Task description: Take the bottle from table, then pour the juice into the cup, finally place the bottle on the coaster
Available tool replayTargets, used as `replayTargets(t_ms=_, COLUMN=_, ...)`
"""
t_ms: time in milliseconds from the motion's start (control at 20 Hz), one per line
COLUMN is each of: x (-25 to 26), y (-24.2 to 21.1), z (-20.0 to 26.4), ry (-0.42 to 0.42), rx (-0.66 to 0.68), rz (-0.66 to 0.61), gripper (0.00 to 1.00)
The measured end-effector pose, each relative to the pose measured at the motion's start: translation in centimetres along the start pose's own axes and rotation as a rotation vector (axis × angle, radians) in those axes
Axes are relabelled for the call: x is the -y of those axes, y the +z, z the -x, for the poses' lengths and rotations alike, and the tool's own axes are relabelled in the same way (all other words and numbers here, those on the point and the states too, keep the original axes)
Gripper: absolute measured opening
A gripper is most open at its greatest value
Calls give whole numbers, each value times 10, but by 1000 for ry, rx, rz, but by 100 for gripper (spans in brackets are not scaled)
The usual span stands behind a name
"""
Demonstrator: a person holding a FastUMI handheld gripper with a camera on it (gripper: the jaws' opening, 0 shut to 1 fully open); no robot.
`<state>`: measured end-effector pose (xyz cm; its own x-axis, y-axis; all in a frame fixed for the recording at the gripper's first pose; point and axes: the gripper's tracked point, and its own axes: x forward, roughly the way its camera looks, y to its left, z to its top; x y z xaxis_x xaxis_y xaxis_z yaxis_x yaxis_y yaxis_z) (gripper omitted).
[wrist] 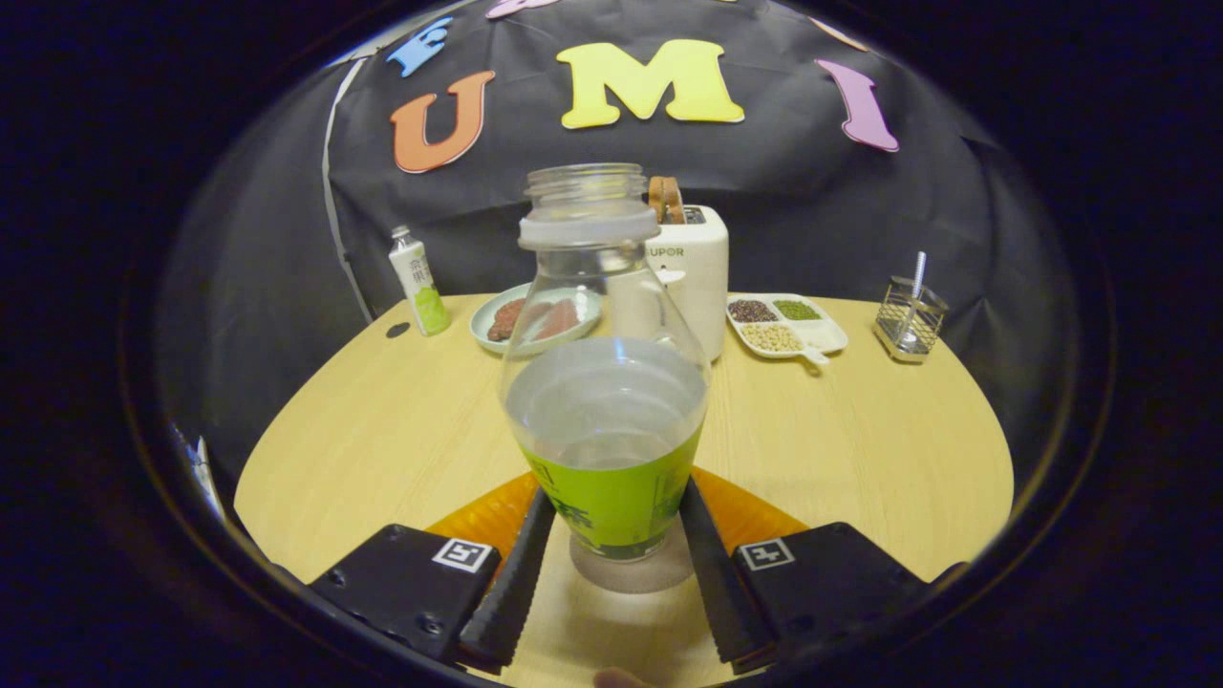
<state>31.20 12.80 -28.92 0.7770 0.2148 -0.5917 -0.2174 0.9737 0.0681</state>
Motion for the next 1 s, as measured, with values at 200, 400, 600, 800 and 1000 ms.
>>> replayTargets(t_ms=200, x=3, y=-5, z=-10, ry=-21, rx=22, rz=11, gripper=81)
replayTargets(t_ms=400, x=4, y=-4, z=-11, ry=-30, rx=42, rz=5, gripper=82)
replayTargets(t_ms=600, x=4, y=-5, z=-11, ry=-30, rx=43, rz=-3, gripper=83)
replayTargets(t_ms=800, x=4, y=-6, z=-10, ry=-30, rx=41, rz=-5, gripper=83)
replayTargets(t_ms=1000, x=4, y=-7, z=-10, ry=-33, rx=34, rz=5, gripper=83)
